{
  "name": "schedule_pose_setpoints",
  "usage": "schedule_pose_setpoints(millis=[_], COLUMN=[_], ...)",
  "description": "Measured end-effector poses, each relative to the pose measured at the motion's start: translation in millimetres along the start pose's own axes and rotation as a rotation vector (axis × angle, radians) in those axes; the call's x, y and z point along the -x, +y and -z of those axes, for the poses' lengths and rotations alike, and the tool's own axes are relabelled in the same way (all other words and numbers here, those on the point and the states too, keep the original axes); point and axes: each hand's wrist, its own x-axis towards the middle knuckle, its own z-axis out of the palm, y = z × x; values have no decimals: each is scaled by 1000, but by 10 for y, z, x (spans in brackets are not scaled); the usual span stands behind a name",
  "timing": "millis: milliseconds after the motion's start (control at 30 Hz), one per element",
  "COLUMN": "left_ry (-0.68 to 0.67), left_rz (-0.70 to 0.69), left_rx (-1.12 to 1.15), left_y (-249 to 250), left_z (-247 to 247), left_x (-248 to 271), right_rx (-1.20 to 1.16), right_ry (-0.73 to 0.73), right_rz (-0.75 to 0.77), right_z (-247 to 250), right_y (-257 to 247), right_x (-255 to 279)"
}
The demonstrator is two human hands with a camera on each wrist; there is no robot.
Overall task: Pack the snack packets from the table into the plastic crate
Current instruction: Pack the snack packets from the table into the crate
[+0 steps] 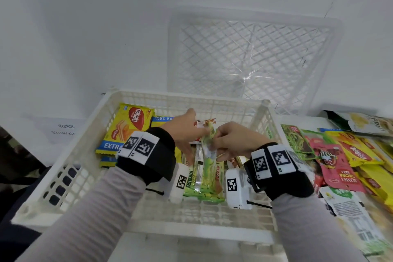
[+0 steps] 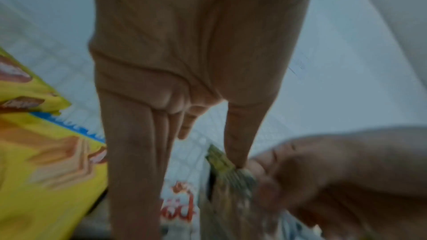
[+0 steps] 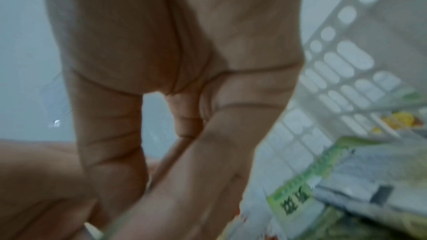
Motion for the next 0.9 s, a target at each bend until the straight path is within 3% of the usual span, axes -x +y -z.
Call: schedule_pose_setpoints(millis=[67, 133, 200, 267, 367, 467, 667, 800, 901], left_ry=[-114, -133, -131, -140, -119, -120, -149, -222, -258], left_rz=[23, 28, 19, -10, -34, -35, -32, -12, 4], left_rx=[-59, 28, 107, 44, -116, -191, -180, -198, -234], left_y=[-16, -24, -48, -86, -103, -74, -85, -53, -57], left_z=[-82, -91, -38, -3, -11, -14, 5, -74, -156], left_x=[53, 50, 45, 59, 90, 115, 115, 136, 133], right_rx=[-25, -46, -64, -24, 332, 591, 632, 579, 610], right_ry=[-71, -118, -101, -41, 122, 122, 160, 59, 74], right_rz=[10, 2, -11, -23, -52, -82, -123, -199, -206], right_z=[-64, -90, -91, -95, -147, -289, -418, -301, -233], right_y=[-10, -16, -10, -9, 14, 49, 122, 105, 92], right_x=[-18, -17, -5, 5, 4, 4, -49, -18, 23])
